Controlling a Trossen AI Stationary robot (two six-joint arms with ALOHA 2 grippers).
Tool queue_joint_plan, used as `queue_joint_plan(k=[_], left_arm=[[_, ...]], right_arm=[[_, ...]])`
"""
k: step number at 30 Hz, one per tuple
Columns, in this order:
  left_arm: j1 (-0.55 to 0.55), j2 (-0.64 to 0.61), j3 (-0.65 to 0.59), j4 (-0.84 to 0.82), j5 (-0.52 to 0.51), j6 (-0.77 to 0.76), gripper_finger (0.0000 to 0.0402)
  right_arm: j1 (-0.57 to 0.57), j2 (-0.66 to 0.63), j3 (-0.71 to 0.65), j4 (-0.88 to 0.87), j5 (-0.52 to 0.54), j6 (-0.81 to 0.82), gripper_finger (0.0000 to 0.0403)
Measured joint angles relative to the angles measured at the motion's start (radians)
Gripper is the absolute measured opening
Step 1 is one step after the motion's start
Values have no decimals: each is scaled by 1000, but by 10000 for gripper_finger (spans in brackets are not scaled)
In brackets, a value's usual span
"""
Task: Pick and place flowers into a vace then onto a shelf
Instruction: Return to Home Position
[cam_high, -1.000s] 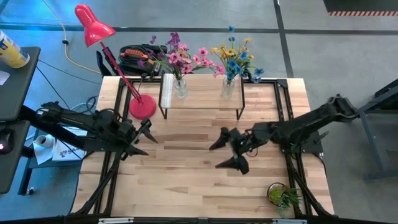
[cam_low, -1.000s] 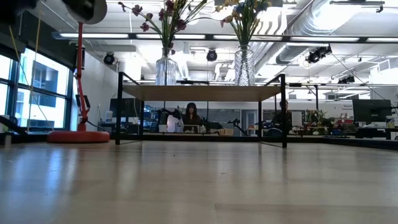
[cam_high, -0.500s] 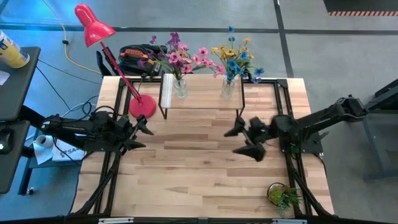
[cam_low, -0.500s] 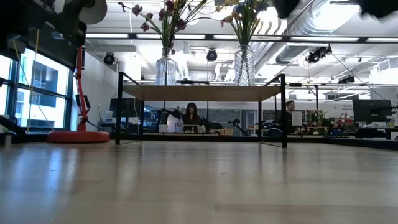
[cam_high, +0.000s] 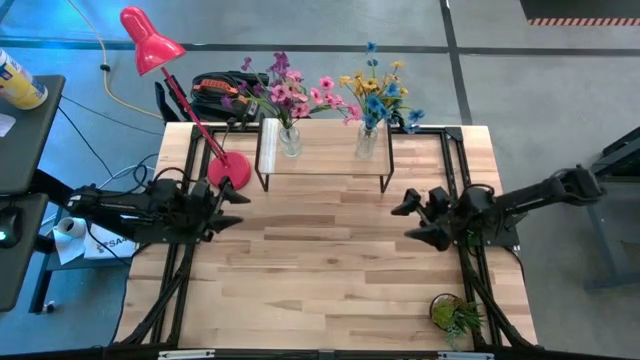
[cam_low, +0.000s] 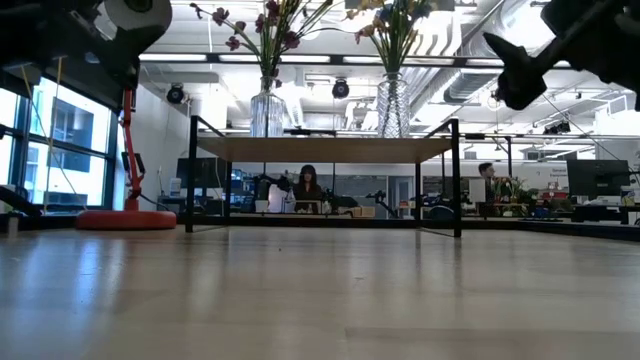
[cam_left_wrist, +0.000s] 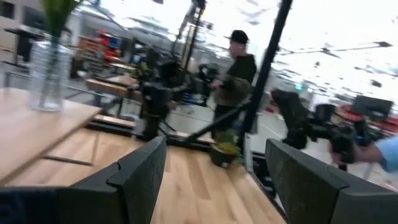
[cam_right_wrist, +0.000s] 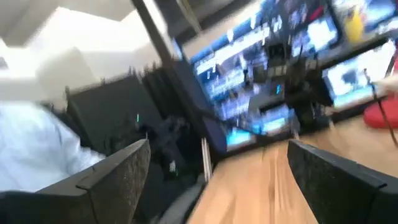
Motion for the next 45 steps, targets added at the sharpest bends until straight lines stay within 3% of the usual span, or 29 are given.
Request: queue_joint_plan(k=[4, 8, 14, 20, 23, 33, 45], left_arm=[[0, 0, 0, 1, -20, 1, 310], [0, 0, 0, 0, -28, 35, 310], [0, 0, 0, -39, -89, 58, 310], [0, -1, 0, -89, -82, 93, 310], [0, -11, 0, -119, -147, 106, 310], [-1, -10, 2, -260, -181, 106, 310], [-1, -9, 2, -370, -180, 106, 310]], right_arm=[[-74, -134, 23, -236, -115, -4, 369], [-122, -256, 23, -345, -167, -87, 369], [-151, -429, 24, -578, -165, -132, 369], [-151, -544, 24, -738, -91, -165, 369], [-151, -583, 24, -806, -57, -157, 369], [-151, -619, 24, -1022, 56, -82, 369], [-151, -619, 25, -1042, 64, -82, 369]])
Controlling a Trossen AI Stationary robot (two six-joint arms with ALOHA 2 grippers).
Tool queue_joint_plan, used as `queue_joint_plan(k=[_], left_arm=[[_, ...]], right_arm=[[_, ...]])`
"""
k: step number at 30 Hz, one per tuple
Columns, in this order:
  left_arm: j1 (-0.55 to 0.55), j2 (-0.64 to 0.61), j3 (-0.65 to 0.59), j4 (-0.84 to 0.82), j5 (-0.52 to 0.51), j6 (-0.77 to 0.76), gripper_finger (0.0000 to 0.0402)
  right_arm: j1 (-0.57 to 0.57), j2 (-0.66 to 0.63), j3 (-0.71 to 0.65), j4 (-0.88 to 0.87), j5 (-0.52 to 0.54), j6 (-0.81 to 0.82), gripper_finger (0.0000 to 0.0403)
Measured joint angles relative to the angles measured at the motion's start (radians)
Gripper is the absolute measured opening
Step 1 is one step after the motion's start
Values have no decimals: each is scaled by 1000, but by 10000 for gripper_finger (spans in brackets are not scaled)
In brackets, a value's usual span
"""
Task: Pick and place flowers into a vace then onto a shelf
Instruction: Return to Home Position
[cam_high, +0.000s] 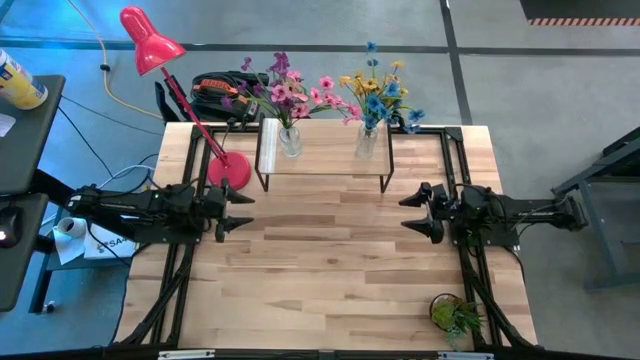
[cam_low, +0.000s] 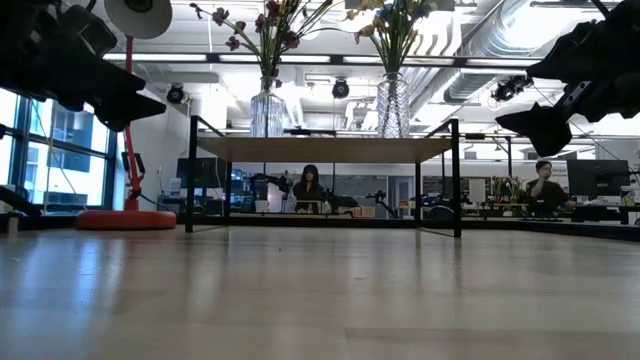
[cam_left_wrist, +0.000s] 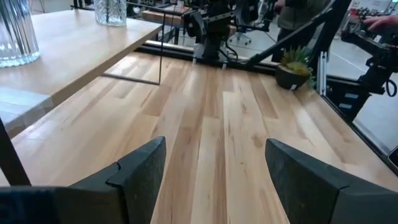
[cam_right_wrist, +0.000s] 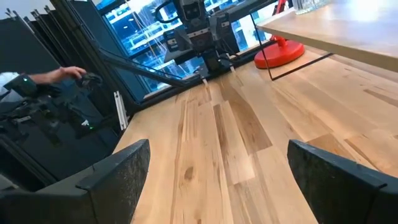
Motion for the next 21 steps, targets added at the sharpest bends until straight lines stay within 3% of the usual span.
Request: queue_joint_plan(k=[11, 21], left_arm=[[7, -96, 0, -18, 3, 0, 310], [148, -110, 0, -57, 10, 0, 310]], right_arm=[[-22, -90, 0, -4, -3, 0, 369], [-40, -96, -2, 4, -3, 0, 369]])
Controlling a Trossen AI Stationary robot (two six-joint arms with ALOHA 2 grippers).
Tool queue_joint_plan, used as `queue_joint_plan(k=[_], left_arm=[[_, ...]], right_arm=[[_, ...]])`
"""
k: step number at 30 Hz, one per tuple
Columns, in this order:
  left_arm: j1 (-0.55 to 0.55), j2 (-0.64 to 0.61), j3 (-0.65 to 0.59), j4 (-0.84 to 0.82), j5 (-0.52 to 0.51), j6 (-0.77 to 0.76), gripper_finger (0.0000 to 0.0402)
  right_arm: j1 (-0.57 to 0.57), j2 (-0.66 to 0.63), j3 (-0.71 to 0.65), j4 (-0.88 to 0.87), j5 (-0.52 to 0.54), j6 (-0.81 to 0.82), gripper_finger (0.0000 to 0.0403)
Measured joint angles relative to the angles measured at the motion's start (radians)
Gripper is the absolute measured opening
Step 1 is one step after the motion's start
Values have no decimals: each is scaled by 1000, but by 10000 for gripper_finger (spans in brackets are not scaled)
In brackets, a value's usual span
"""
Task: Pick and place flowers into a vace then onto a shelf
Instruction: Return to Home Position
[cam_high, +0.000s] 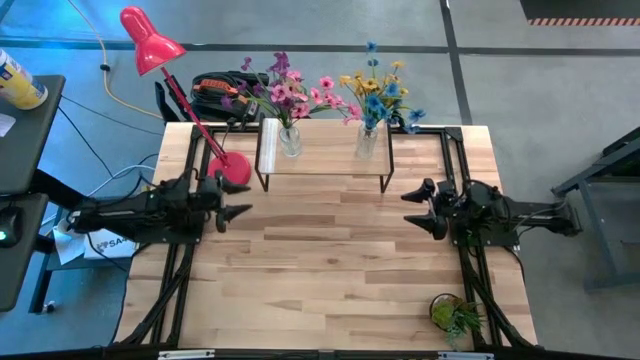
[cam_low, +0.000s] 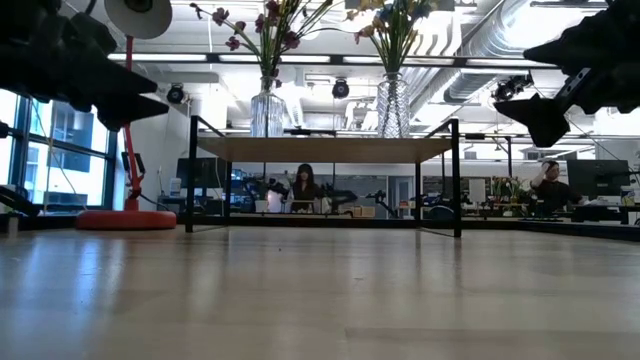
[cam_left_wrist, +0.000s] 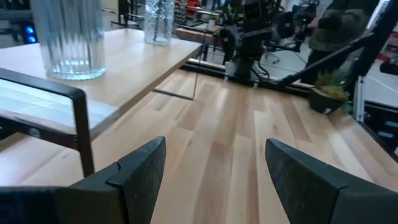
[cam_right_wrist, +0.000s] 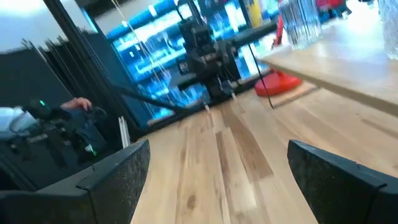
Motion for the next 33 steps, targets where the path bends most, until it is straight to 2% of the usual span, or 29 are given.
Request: queue_joint_plan(k=[3, 33], left_arm=[[14, -1, 0, -1, 0, 0, 310], [15, 0, 0, -14, 1, 0, 310]], right_arm=[[0, 0, -23, 59, 2, 0, 369], [0, 6, -23, 61, 1, 0, 369]])
